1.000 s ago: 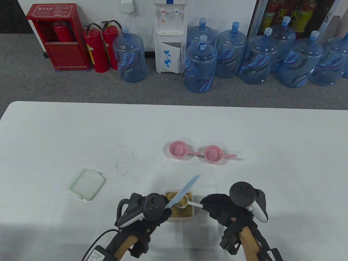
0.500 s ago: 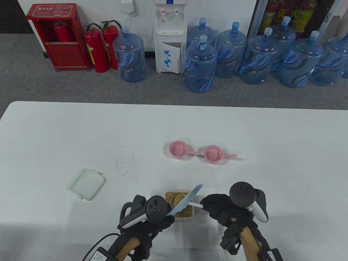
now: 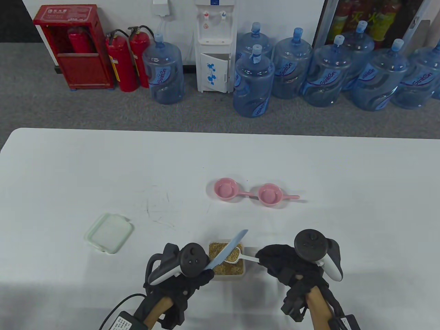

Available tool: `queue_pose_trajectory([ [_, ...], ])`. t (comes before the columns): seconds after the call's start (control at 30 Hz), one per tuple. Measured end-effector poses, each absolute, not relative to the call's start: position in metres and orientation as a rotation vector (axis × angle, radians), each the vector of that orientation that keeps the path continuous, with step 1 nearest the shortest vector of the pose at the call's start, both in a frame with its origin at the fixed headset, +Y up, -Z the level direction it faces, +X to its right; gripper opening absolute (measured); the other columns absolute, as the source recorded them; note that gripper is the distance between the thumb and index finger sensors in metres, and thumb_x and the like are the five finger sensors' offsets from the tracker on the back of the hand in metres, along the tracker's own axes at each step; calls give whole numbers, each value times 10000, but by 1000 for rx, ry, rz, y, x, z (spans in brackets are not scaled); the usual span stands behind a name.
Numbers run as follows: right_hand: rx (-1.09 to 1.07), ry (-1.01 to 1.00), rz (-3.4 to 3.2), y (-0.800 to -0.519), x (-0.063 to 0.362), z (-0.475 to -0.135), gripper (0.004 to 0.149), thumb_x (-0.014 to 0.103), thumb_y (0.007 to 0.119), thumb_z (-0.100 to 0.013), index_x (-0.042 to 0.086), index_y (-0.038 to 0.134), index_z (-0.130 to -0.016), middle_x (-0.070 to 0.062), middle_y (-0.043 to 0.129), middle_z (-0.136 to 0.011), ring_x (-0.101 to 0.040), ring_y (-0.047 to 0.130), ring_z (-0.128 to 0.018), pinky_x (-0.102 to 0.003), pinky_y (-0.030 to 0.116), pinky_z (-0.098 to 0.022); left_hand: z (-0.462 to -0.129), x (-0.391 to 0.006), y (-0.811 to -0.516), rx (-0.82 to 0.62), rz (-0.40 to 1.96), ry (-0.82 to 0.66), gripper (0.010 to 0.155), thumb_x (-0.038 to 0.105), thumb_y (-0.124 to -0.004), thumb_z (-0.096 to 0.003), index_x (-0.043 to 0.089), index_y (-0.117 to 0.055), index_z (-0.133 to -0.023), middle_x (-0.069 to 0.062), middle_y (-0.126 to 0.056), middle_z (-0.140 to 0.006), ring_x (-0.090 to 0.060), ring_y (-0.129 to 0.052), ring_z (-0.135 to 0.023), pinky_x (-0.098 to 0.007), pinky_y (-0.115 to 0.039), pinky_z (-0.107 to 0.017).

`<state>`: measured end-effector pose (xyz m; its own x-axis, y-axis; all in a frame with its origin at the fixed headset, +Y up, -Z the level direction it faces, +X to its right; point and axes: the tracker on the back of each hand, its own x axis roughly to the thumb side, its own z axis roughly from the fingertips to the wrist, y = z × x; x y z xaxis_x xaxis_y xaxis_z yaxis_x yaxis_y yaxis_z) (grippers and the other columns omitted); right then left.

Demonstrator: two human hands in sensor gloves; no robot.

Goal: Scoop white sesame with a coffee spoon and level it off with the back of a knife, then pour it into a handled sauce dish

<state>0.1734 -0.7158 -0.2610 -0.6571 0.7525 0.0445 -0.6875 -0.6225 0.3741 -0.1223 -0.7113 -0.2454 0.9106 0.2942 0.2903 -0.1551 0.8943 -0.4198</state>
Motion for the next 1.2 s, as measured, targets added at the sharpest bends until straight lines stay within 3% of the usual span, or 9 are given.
queue_pose_trajectory([
  [0.63, 251, 416, 2267, -715, 176, -261, 402, 318, 754, -583, 103, 897, -891, -48, 977, -425, -69, 902, -172, -357, 858, -234, -255, -141, -706, -372, 260, -295, 441, 460, -768, -551, 203, -778, -909, -36, -886, -729, -196, -949, -565, -551, -659, -741],
  [0.77, 251, 414, 2269, -715, 176, -261, 402, 319, 753, -583, 106, 895, -893, -47, 976, -427, -68, 902, -174, -357, 858, -235, -263, -157, -705, -318, 277, -212, 444, 447, -774, -560, 200, -771, -928, -46, -883, -753, -207, -949, -585, -555, -654, -743],
  [0.97, 252, 412, 2273, -715, 176, -261, 399, 319, 753, -583, 111, 895, -892, -48, 976, -429, -69, 903, -176, -358, 858, -237, -281, -186, -716, -308, 200, -36, 446, 430, -800, -555, 182, -798, -926, -63, -908, -752, -107, -929, -383, -479, -780, -612],
  [1.2, 251, 417, 2285, -716, 175, -261, 402, 320, 753, -583, 108, 894, -894, -48, 976, -429, -69, 903, -177, -358, 858, -237, -297, -210, -742, -340, 208, 116, 454, 441, -812, -545, 182, -813, -918, -57, -922, -739, -94, -941, -349, -463, -794, -597],
])
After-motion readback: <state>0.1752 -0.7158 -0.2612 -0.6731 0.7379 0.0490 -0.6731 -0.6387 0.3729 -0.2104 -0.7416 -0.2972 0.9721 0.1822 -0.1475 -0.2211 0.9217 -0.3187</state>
